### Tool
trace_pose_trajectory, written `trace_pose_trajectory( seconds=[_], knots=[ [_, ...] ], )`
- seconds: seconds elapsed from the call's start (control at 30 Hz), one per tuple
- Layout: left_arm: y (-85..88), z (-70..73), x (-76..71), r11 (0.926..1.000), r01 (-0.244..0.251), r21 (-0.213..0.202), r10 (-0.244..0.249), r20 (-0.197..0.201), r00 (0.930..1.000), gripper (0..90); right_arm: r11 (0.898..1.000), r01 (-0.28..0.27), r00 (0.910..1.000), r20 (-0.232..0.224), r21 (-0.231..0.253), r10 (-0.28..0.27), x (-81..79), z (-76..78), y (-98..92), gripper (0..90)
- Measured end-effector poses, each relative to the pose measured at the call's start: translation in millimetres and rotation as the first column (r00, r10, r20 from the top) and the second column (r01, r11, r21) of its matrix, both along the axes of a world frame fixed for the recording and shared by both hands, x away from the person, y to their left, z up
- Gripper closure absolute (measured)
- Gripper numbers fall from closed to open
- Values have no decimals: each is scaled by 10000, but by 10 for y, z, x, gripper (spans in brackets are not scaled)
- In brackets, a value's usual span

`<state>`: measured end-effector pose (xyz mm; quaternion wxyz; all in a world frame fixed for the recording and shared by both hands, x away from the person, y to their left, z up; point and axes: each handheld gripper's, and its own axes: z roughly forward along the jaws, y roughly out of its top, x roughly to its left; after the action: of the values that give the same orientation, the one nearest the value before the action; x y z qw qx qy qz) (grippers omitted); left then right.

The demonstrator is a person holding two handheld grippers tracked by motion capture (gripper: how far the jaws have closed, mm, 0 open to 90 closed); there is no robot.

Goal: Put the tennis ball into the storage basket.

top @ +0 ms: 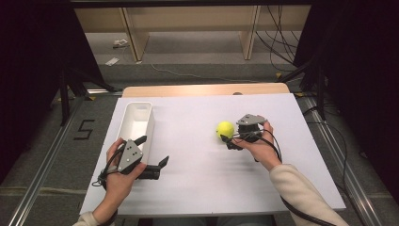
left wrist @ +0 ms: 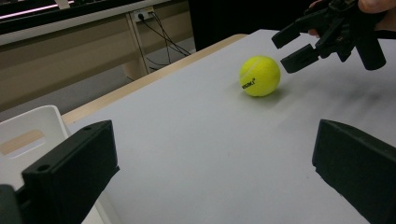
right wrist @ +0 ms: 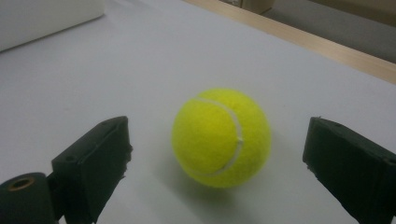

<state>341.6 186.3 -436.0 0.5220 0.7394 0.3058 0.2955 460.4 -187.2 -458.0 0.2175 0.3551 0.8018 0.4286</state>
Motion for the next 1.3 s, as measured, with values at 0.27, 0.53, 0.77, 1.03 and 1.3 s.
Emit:
trace_pose_trajectory(
  seconds=[0.27,0.53,0.77,1.03,1.3],
  knots=[
    [-1,-2,1,10000,11,41,-11,-1,10000,0,9999,74,9997,-241,103,-71,81,-57,56,88],
    [-3,-4,2,10000,26,54,-26,-16,10000,0,9998,100,9990,-430,155,-93,141,-91,108,94],
    [0,-2,2,10000,11,30,-11,-1,10000,0,9997,204,9984,-522,139,-196,200,-120,129,96],
    [2,0,1,10000,12,32,-12,8,10000,0,9996,250,9980,-586,91,-244,256,-162,154,97],
    [2,-2,2,10000,14,4,-14,-12,10000,0,9993,358,9970,-697,121,-348,292,-194,159,99]
  ],
)
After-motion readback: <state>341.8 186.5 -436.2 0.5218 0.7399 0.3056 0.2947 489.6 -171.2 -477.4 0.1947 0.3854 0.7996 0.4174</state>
